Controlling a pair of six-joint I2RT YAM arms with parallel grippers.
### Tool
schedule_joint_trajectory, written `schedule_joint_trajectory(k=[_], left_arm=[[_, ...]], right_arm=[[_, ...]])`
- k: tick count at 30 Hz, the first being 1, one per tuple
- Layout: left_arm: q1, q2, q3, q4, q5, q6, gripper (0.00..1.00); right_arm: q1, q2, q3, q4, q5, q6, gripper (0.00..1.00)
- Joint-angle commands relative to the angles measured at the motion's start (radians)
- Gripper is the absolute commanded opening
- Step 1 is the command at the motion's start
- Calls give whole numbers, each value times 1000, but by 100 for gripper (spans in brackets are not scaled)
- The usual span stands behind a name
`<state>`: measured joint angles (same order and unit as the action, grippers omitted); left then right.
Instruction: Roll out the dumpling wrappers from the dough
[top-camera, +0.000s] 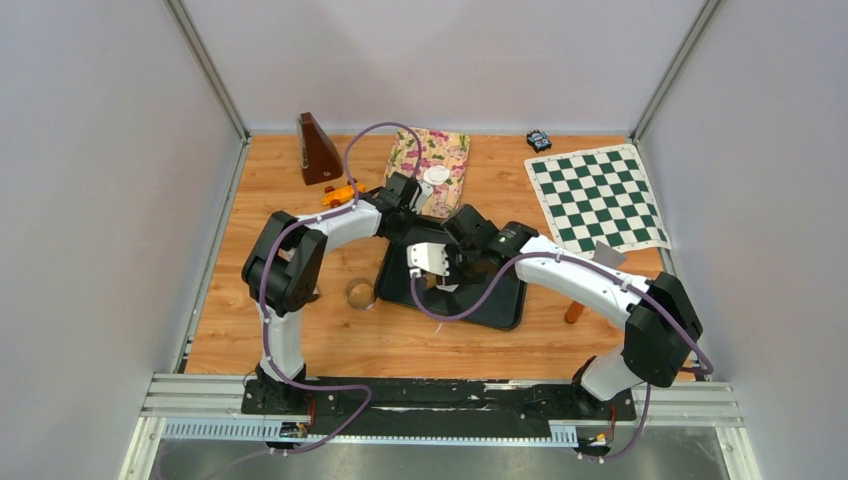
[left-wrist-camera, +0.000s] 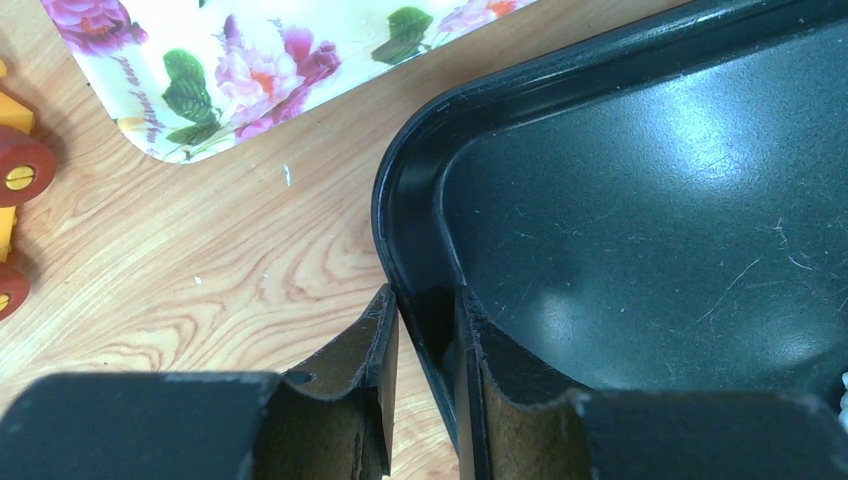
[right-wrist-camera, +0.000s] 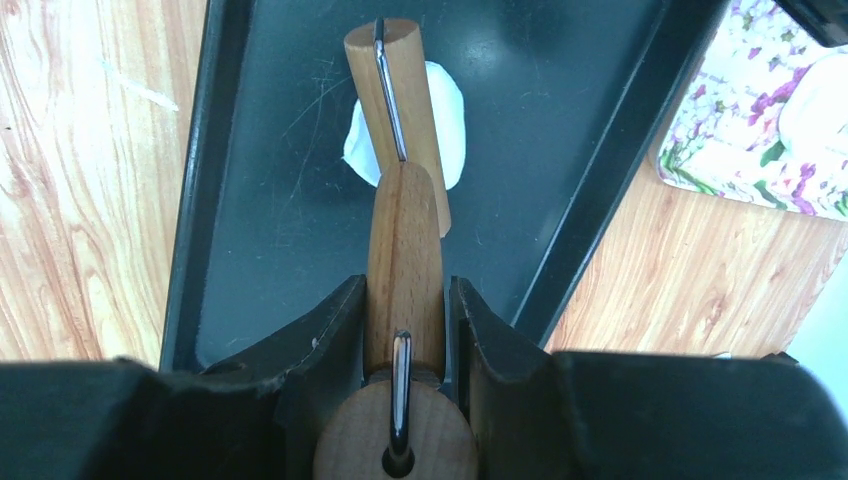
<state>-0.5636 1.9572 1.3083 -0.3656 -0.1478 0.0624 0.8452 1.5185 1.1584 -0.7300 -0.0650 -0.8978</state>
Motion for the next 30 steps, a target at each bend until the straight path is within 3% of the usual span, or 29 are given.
schedule_joint_trajectory(k=[1,12,30], left_arm=[[-21,-11,-10,-60,35,43,0],[-21,-16,-9,-60,30,44,0],[-21,-15,-9,-59,24,46,0]], right_arm=[[-17,-40,102,-63,-26,0,0],[-13,66,159,-98,96,26,0],[28,-49,65,-48,125,73,0]])
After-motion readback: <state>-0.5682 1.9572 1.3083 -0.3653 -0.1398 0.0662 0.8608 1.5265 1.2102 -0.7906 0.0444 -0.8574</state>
